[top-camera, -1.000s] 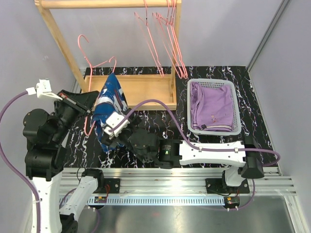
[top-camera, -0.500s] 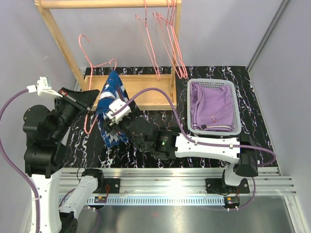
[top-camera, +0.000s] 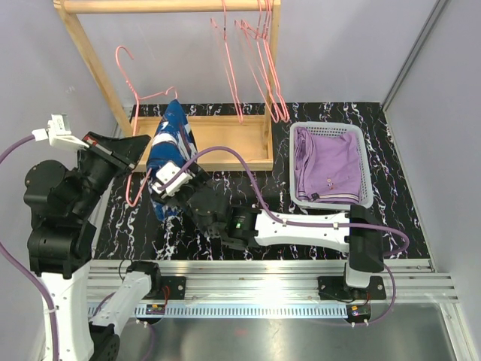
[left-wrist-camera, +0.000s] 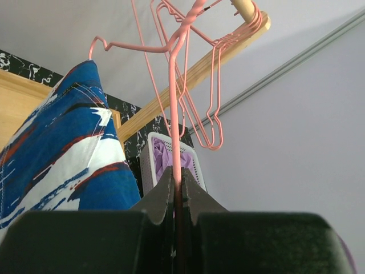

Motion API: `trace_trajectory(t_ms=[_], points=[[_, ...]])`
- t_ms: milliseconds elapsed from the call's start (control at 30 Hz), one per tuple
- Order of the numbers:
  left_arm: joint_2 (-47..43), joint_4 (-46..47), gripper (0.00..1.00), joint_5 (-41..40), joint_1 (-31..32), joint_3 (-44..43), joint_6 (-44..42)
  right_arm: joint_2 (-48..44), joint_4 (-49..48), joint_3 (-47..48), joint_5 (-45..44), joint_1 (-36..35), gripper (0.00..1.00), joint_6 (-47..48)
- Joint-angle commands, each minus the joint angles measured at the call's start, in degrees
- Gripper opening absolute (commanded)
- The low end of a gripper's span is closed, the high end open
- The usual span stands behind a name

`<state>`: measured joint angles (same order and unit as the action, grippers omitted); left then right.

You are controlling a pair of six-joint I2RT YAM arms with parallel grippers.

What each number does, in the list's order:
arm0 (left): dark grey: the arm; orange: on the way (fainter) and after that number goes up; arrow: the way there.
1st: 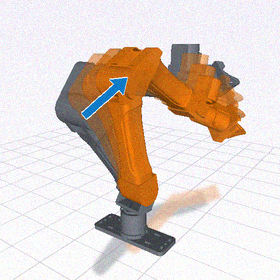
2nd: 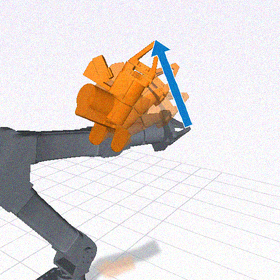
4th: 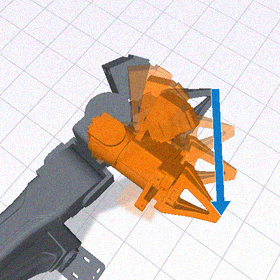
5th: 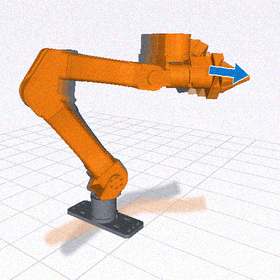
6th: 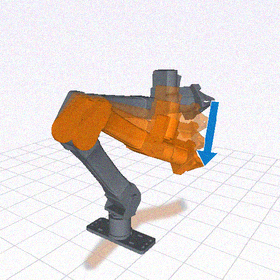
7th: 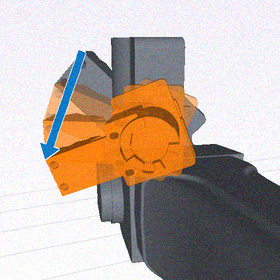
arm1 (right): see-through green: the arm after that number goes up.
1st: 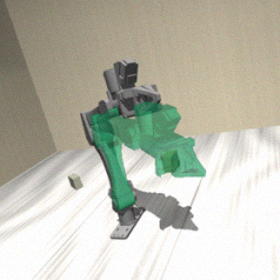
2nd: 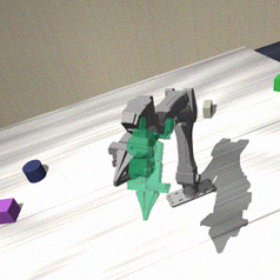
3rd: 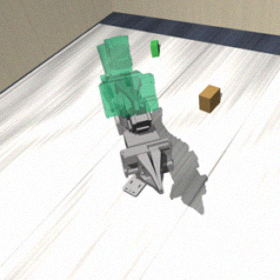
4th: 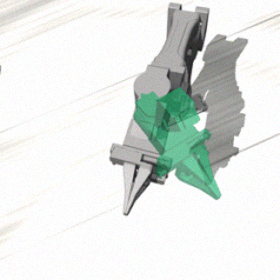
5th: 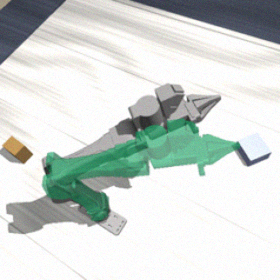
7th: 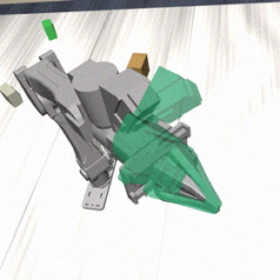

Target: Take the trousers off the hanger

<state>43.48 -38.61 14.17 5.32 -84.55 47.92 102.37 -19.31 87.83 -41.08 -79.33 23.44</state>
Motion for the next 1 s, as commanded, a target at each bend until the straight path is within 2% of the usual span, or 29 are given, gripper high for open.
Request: trace_trajectory(t_ms=[0,200,400,500,533,600,633,733,800,867,900,967], points=[[-1.9,11.4,0.0,2.3,0.2,-4.5,1.0,-0.2,-9.2,-0.3,-1.5,1.0,0.76,4.9],[-3.1,11.3,0.0,3.7,0.2,-6.0,1.6,-0.2,-11.5,0.8,0.5,1.5,0.76,7.7],[-3.4,11.8,0.0,5.1,0.2,-8.9,3.0,3.7,-16.5,4.1,0.4,2.1,0.76,14.9],[-3.1,10.8,0.0,5.6,0.2,-10.7,2.9,4.5,-18.3,5.1,1.0,2.2,0.63,16.8],[-3.1,10.7,0.0,5.9,0.2,-10.9,2.9,4.9,-19.0,5.8,1.0,2.2,0.53,18.3],[-3.1,10.7,0.0,6.3,0.2,-10.8,2.9,4.9,-20.1,6.6,1.1,2.3,0.46,19.4],[-3.2,10.7,0.0,6.8,0.3,-10.4,2.9,4.9,-21.2,7.1,1.2,2.2,0.36,20.8],[-3.6,10.7,0.0,7.5,0.3,-8.8,2.4,4.4,-22.2,8.3,1.7,2.2,0.29,23.3],[-3.9,10.5,0.0,7.9,0.2,-6.7,1.7,4.2,-22.6,9.2,1.8,2.2,0.3,24.0],[-4.4,10.8,0.0,8.2,0.2,-5.0,1.7,4.1,-22.5,11.0,1.4,2.2,0.44,24.9],[-4.4,11.1,0.0,8.2,0.2,-4.4,1.5,4.1,-22.6,11.3,1.3,2.2,0.59,25.2],[-3.9,11.4,0.0,8.3,0.2,-3.3,1.2,4.2,-22.0,12.1,1.4,2.2,0.64,25.6]])
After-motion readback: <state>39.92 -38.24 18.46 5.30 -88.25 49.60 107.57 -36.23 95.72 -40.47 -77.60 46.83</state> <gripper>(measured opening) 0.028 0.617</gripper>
